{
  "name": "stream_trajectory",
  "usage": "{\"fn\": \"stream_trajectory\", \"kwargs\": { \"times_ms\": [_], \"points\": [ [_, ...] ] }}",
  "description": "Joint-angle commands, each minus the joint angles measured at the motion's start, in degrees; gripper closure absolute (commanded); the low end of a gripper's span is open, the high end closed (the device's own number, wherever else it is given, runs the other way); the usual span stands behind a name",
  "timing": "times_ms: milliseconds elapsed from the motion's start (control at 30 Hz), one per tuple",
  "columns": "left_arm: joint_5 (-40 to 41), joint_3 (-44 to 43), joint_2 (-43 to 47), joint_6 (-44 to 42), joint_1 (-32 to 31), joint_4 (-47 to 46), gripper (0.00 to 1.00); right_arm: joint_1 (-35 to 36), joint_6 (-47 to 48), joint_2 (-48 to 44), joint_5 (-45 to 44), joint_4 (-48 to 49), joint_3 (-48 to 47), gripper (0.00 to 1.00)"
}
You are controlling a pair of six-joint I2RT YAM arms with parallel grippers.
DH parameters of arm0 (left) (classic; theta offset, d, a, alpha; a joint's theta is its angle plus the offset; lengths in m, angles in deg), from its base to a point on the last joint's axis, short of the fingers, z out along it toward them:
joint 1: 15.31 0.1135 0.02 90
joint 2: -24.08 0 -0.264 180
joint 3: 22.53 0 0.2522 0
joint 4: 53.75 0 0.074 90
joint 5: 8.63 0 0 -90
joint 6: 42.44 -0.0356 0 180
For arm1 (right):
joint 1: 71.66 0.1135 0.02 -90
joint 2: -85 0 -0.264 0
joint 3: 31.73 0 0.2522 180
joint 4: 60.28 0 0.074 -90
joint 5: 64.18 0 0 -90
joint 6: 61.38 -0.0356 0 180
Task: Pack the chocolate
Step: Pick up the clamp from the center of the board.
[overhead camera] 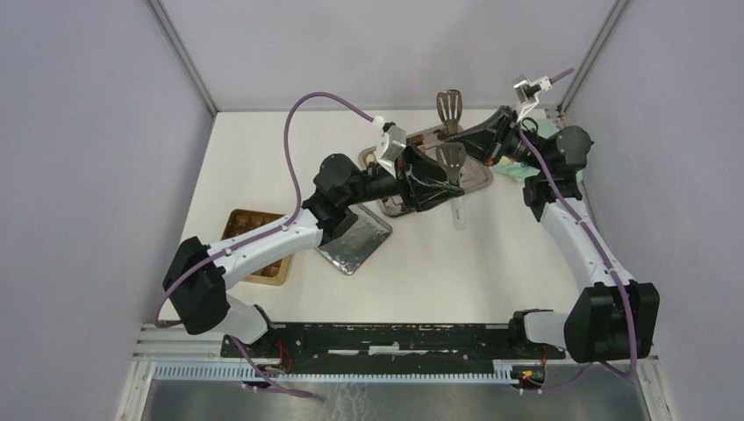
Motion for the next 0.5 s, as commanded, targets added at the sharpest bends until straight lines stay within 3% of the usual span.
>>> {"fn": "stream_trajectory", "kwargs": {
  "times_ms": [0,33,100,200,233,367,467],
  "points": [
    [-2.01,-1.48,-0.54,2.56,-0.38,-4.51,0.62,0.54,0.19,-1.56,0.23,1.41,-0.94,1.00],
    [-1.87,-1.52,-0.62,2.77,-0.31,-4.46,0.73,0.70,0.28,-1.55,0.31,1.44,-1.01,1.00],
    [-1.49,-1.52,-0.49,2.96,-0.32,-4.45,0.83,0.94,0.44,-1.49,0.50,1.42,-0.98,1.00],
    [-0.86,-1.36,-0.21,3.11,-0.24,-4.54,0.85,1.24,0.71,-1.68,0.70,1.26,-1.06,1.00],
    [-0.86,-1.27,-0.12,3.19,-0.24,-4.56,0.83,1.20,0.79,-1.76,0.70,1.13,-0.98,1.00],
    [-0.61,-0.47,0.21,4.54,-0.19,-5.72,0.55,1.31,1.01,-1.99,0.70,0.83,-0.75,1.00],
    [-0.65,0.04,0.25,5.84,-0.24,-7.91,0.51,1.35,1.14,-2.06,0.64,0.61,-0.68,1.00]
  ]
}}
